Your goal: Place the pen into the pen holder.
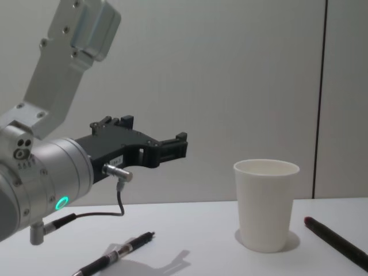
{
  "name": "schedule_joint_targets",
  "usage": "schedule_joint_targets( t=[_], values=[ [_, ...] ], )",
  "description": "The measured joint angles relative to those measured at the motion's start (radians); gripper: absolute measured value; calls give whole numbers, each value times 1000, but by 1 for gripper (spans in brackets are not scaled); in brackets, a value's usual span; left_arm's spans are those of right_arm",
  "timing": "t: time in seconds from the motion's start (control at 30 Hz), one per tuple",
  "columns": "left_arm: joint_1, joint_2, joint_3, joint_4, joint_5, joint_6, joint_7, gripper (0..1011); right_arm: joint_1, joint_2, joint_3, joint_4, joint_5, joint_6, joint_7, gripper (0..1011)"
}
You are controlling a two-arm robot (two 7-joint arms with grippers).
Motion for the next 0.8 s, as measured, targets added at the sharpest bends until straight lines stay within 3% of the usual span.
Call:
schedule_joint_targets(
  t=[0.8],
  values=[
    [0, 0, 0, 0, 0, 0, 0, 1001, 199, -103, -30, 103, -3, 315, -53, 1002]
  ],
)
